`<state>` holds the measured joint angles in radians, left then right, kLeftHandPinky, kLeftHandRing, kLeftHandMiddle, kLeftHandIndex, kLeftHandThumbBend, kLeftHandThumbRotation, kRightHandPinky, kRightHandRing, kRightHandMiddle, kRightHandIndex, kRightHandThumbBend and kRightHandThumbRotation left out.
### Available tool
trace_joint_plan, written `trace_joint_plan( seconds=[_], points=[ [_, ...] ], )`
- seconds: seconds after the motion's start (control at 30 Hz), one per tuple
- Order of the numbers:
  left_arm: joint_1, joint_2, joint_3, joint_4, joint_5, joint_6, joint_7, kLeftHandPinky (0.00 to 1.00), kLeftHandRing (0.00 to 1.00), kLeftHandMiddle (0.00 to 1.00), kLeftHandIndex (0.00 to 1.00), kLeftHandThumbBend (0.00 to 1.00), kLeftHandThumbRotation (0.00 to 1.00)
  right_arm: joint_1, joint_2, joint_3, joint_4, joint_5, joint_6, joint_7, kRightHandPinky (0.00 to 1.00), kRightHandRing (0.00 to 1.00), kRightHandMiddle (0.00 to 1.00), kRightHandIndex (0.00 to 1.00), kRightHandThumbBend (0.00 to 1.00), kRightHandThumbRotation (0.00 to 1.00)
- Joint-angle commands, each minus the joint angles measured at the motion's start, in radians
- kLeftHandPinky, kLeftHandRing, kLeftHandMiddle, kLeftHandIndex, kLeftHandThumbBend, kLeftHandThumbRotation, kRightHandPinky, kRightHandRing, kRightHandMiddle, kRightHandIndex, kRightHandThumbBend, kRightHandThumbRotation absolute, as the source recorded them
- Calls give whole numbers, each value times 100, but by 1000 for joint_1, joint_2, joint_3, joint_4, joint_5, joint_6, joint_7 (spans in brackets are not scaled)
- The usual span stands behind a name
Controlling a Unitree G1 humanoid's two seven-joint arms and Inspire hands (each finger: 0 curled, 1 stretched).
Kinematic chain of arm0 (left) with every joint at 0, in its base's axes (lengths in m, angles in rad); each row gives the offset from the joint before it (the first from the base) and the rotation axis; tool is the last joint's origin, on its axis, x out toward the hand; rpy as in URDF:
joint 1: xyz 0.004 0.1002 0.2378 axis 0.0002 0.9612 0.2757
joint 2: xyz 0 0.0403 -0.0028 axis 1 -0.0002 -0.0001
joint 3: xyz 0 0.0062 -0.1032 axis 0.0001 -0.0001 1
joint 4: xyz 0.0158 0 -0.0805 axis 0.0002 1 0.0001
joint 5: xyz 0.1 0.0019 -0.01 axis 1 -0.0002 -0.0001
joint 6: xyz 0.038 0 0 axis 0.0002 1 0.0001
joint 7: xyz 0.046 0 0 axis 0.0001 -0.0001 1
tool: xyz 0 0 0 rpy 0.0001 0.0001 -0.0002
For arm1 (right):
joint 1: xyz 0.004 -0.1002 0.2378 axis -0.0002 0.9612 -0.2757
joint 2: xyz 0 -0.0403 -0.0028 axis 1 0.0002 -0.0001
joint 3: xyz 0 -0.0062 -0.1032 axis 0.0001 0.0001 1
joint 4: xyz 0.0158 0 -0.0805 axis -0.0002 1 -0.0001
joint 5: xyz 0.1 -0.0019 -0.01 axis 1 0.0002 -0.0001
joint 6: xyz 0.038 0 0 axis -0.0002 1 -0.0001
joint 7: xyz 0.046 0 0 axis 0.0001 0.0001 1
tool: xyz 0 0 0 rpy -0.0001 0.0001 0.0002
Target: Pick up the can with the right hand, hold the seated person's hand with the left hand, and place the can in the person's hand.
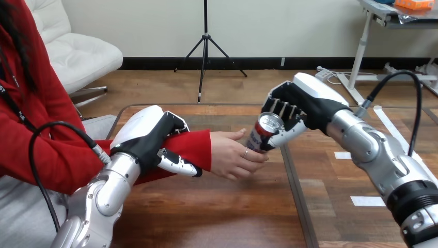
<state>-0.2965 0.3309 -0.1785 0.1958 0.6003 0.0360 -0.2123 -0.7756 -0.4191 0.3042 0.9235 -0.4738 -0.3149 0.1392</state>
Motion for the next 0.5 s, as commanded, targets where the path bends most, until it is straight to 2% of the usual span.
trace_joint_plan(
  seconds=[0.0, 0.3, 0.47],
  points=[
    [-339, -130, -9, -113, -54, -72, 93, 23, 29, 37, 38, 70, 0, -151, 33, -33, -201, 22, 9, 0, 35, 40, 45, 44, 73, 0],
    [-336, -136, -12, -107, -58, -65, 85, 24, 29, 37, 38, 70, 0, -158, 45, -28, -227, 16, 26, 11, 35, 40, 45, 44, 72, 0],
    [-335, -135, -16, -105, -52, -68, 86, 24, 29, 37, 38, 70, 0, -161, 47, -23, -235, 9, 8, 12, 34, 39, 44, 44, 72, 0]
  ],
)
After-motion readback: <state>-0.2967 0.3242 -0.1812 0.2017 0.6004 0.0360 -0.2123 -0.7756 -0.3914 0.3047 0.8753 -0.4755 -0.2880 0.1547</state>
